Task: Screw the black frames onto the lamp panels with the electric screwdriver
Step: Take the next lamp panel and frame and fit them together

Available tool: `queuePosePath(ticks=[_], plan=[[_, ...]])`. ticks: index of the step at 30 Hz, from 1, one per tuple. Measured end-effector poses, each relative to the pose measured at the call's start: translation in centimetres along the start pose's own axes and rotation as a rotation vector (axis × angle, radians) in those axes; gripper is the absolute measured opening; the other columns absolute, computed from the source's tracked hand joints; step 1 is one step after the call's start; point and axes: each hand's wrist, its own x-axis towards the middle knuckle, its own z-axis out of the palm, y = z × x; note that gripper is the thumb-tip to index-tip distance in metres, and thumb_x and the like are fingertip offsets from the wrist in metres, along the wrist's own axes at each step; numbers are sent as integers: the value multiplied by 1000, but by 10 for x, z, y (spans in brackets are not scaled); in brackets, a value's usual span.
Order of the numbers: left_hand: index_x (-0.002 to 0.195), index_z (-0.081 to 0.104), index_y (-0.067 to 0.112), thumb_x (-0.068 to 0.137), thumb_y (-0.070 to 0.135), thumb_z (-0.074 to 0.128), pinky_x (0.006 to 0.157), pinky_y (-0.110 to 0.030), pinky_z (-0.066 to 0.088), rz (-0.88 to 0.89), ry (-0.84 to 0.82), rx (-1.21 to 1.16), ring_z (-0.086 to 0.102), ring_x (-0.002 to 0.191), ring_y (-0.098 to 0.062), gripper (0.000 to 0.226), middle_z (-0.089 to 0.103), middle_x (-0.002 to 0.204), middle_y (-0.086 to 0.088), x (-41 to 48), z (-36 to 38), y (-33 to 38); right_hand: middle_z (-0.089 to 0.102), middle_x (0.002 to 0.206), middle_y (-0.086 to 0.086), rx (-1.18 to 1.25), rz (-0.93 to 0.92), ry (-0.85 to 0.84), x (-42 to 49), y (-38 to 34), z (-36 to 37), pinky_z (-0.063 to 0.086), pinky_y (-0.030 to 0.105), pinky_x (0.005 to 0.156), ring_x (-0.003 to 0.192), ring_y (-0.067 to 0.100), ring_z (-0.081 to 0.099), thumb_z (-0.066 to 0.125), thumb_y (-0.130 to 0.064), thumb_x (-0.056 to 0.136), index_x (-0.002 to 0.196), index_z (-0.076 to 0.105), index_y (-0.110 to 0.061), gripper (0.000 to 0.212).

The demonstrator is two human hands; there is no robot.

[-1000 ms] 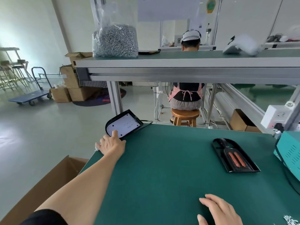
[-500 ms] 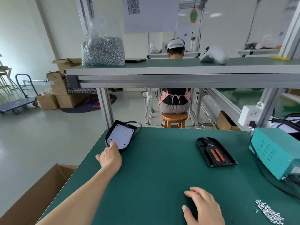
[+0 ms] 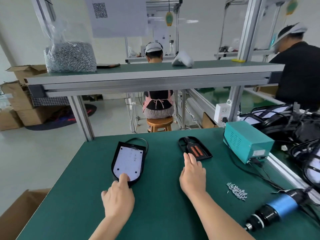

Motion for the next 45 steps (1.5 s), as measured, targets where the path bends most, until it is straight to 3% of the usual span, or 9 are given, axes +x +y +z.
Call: queuePosePath(ticks=[8, 12, 15, 23, 30, 34, 37, 42, 45], plan=[[118, 39, 31, 95, 29, 44, 84, -29, 35, 124, -35, -29, 58, 93, -13, 24, 50, 93, 12, -52, 5, 35, 43, 142, 3, -126, 64, -11, 7, -2, 4, 37, 35, 98, 122, 24, 43, 43, -13, 97, 151, 33, -15, 56], [130, 37, 35, 95, 43, 47, 90, -29, 32, 144, -34, -25, 53, 105, -10, 37, 45, 101, 14, -70, 12, 43, 50, 121, 4, -110, 123, 31, -3, -3, -2, 36, 34, 82, 102, 24, 50, 48, -18, 98, 115, 55, -16, 18], [135, 44, 32, 93, 43, 53, 93, -32, 34, 155, 3, -43, 52, 104, -15, 45, 47, 103, 10, -85, 17, 46, 49, 119, 4, -71, 166, 23, -9, 2, -6, 43, 34, 74, 85, 25, 54, 50, -6, 95, 110, 54, -14, 18], [139, 37, 39, 96, 39, 47, 93, -27, 29, 229, 13, -82, 41, 106, -12, 45, 40, 105, 13, -97, 19, 45, 54, 109, 5, 743, 339, 407, -34, 16, -18, 38, 24, 65, 73, 17, 63, 56, -17, 101, 92, 63, -10, 14], [87, 73, 24, 28, 19, 96, 51, -29, 47, 446, 65, -197, 57, 54, -16, 64, 52, 63, 6, -123, 18, 62, 54, 89, 1, 1000, 331, 482, -39, 18, -21, 39, 8, 62, 52, 6, 65, 58, -16, 101, 70, 53, -14, 31], [106, 71, 29, 62, 35, 82, 77, -31, 39, 387, 14, -247, 60, 79, -18, 46, 52, 80, 11, -123, 15, 60, 53, 87, -3, 1154, 349, 445, -37, 22, -17, 43, 26, 66, 50, 9, 63, 63, -9, 96, 67, 56, -15, 31], [98, 75, 32, 73, 52, 60, 73, -36, 41, 314, 175, -458, 57, 75, -21, 36, 53, 76, 6, -122, 7, 61, 56, 88, -5, 1273, 397, 462, -35, 28, -17, 44, 33, 68, 59, 16, 63, 63, 3, 90, 66, 61, -15, 30], [85, 71, 28, 95, 50, 46, 64, -25, 43, -15, -1, -1079, 53, 63, -5, 35, 62, 71, 13, -77, -36, 70, 60, 83, -2, 1178, 278, 459, -39, 27, -16, 42, 12, 70, 73, -4, 55, 64, 5, 88, 65, 60, -16, 31], [74, 66, 24, 94, 57, 54, 55, -19, 40, 48, -165, -901, 46, 53, -2, 41, 55, 59, 13, -45, -49, 81, 60, 82, -8, 1158, 226, 450, -39, 26, -15, 42, 12, 68, 75, -1, 55, 64, 3, 88, 66, 59, -18, 31]])
